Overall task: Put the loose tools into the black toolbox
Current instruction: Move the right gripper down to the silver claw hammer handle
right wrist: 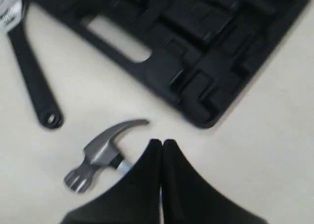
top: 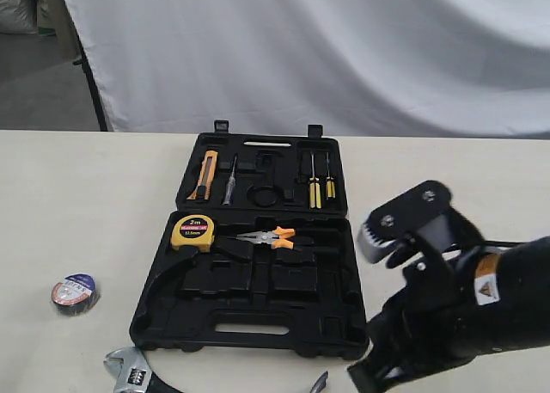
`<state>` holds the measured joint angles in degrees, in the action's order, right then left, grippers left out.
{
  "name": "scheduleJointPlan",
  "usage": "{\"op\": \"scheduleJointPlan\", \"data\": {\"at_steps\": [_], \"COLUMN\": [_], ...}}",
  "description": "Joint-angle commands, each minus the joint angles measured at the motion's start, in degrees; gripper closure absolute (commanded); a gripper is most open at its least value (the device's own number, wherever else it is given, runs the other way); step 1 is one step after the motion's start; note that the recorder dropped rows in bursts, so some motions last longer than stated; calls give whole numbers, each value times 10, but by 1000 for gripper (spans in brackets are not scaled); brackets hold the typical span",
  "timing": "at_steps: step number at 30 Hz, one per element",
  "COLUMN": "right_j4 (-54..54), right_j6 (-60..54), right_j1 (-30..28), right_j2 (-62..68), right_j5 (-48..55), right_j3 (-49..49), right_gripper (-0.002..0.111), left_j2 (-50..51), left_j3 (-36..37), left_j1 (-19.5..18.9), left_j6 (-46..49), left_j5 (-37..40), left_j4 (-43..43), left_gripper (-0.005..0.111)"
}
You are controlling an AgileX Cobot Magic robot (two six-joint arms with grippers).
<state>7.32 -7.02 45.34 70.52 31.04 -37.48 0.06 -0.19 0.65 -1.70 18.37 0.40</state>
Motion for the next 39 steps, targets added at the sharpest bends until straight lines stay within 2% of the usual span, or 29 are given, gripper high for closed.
{"op": "scheduleJointPlan", "data": {"at_steps": [1,4,13,22,29,34,37,39], "right_j4": [-58,-79,-161,-262,-293,-282,-286,-286], "right_j6": [-21,16,16,132,213,214,214,214], "right_j1": [44,58,125,164,171,171,171,171], "right_j2": [54,86,191,224,224,224,224,224], "right_j5": [137,160,174,177,175,212,233,233], "right_j3": [-52,-50,-50,-50,-51,-64,-75,-81], "right_gripper": [108,108,108,108,108,108,93,74], "left_j2": [-1,-1,-1,-1,-1,-1,-1,-1], "left_j3": [2,2,2,2,2,2,2,2], "left_j1": [4,4,4,4,4,4,4,4], "left_j6": [-1,-1,-1,-1,-1,-1,-1,-1], "left_j5": [0,0,0,0,0,0,0,0], "left_j4": [0,0,0,0,0,0,0,0], "left_gripper": [106,106,106,106,106,106,106,106]}}
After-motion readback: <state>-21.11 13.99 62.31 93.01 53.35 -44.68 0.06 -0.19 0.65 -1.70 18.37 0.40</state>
